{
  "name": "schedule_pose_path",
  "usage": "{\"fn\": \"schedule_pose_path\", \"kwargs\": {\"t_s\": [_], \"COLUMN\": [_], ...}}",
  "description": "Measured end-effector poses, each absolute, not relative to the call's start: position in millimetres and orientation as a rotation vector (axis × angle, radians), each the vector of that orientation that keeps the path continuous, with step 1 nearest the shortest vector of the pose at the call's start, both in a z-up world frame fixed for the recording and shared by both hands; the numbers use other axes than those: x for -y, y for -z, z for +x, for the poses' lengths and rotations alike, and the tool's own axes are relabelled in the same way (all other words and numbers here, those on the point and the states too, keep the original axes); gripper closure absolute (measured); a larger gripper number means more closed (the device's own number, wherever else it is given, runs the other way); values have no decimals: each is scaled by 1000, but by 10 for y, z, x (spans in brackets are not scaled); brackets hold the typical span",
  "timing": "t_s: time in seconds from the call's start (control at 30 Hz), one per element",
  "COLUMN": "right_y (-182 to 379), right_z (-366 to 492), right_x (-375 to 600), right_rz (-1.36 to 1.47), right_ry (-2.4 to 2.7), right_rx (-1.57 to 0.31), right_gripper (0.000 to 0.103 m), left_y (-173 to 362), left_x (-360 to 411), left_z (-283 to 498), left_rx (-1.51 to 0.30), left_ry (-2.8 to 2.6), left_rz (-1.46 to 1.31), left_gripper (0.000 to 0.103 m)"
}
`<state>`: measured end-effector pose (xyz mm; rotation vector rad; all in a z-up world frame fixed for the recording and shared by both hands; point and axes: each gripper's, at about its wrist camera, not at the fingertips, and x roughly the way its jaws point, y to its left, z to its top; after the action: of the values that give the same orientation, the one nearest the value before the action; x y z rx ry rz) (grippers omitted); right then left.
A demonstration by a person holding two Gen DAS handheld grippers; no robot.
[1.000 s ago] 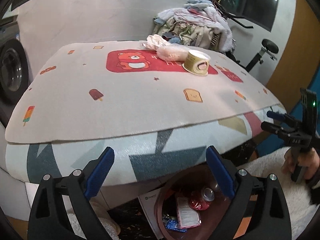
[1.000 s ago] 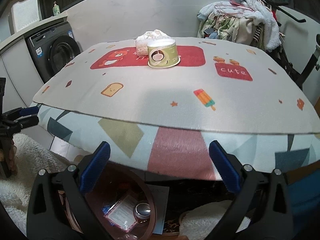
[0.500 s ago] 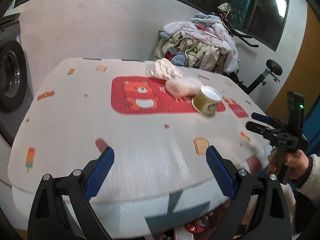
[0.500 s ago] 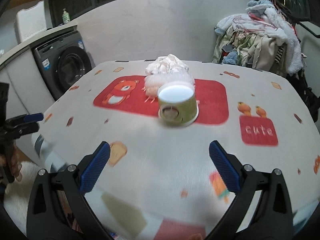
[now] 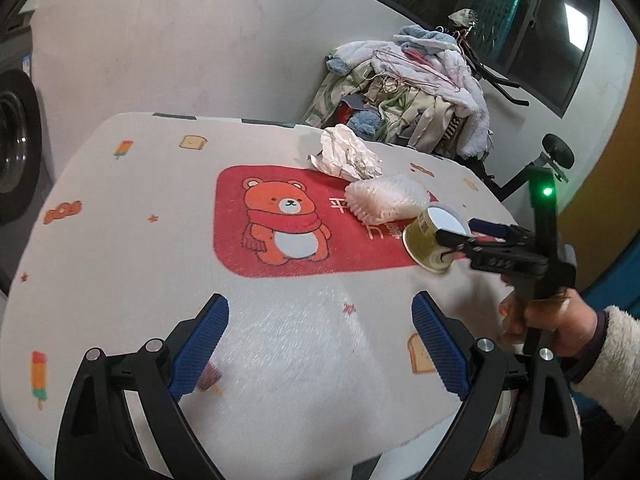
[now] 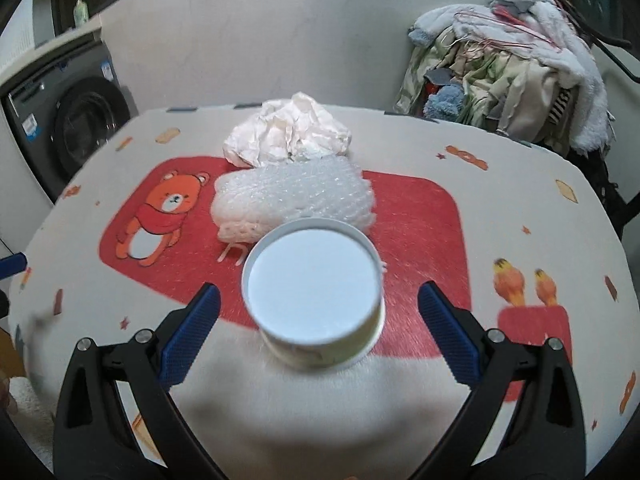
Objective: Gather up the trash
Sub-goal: 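Grasp the white paper cup with the right tool while the left tool grasps the white foam mesh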
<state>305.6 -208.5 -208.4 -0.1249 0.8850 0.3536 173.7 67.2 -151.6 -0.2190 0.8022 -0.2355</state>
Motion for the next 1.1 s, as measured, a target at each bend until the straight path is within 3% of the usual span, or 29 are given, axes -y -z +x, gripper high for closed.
{"fn": "schedule_pose_path", "kwargs": {"t_s": [0.03, 0.07, 0.3, 0.6, 0.8, 0.87, 0.97, 1.1], "right_y": [2106, 2125, 1960, 1823, 1889, 1887, 1855, 1800], "right_z": [3092, 3123, 2919, 2688, 2626, 2611, 2586, 2552], "right_x": [2070, 2065, 2383, 3100, 3342, 3388, 3422, 3420], "right_rz": [-133, -133, -89, 35, 82, 89, 102, 125], "right_ry": [-351, -360, -388, -298, -266, -261, -260, -267], "right_rx": [-894, -902, -842, -815, -827, -822, -807, -792], "right_gripper": [11, 28, 28, 28, 28, 28, 28, 28], "left_y": [1528, 1534, 1597, 1708, 1891, 1939, 1928, 1858], "left_x": [-644, -629, -385, 373, 748, 763, 745, 598], "left_z": [1795, 1829, 2254, 3190, 3633, 3647, 3539, 3346], "left_rx": [-805, -807, -828, -811, -845, -860, -856, -875], "left_ry": [239, 242, 296, 380, 379, 403, 426, 453], "left_rz": [-219, -217, -182, 59, 184, 184, 197, 149], "left_gripper": [12, 12, 12, 13, 34, 54, 74, 83]}}
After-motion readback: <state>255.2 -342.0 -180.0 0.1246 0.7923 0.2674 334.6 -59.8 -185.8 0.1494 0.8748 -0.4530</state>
